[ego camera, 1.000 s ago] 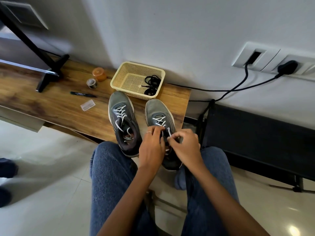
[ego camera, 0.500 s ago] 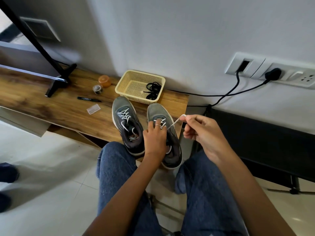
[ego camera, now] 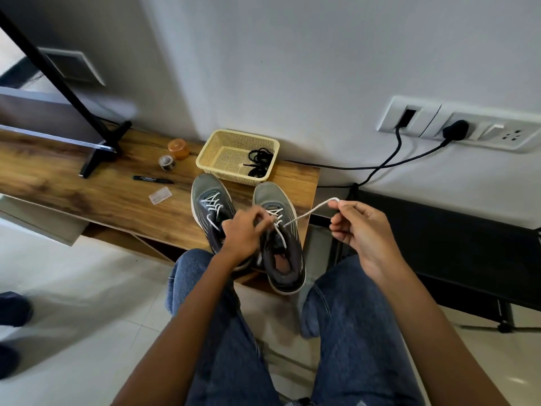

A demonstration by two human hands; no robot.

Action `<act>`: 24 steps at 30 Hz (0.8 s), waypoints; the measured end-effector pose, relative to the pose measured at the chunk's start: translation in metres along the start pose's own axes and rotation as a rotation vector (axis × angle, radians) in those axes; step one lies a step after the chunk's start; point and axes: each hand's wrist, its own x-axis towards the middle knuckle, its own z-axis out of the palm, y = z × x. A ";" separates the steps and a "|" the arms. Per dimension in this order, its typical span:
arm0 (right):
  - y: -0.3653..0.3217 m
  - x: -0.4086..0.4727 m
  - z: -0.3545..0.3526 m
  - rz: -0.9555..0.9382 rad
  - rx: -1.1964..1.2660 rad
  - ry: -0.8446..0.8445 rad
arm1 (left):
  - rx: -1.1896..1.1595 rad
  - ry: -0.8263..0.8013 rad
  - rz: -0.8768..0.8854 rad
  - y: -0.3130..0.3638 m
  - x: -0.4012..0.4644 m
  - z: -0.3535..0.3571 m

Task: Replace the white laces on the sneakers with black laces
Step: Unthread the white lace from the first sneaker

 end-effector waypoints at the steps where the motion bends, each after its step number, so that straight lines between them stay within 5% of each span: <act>1: 0.003 0.002 0.000 0.007 0.005 0.016 | -0.141 0.032 -0.037 0.000 -0.001 -0.003; 11: 0.035 0.024 0.006 0.055 -0.194 0.100 | -0.554 0.700 -0.486 0.000 0.001 -0.034; 15: 0.049 0.030 0.010 0.048 -0.433 0.065 | -0.395 0.848 -0.623 -0.012 -0.006 -0.037; 18: 0.054 0.032 0.017 -0.024 -0.556 0.058 | -0.183 0.801 -0.667 -0.009 -0.011 -0.031; 20: 0.056 0.032 0.022 -0.117 -0.618 0.076 | -0.058 0.756 -0.581 -0.001 -0.015 -0.022; 24: 0.063 0.035 0.038 -0.279 -0.746 0.010 | 0.154 0.615 -0.105 0.006 -0.020 0.007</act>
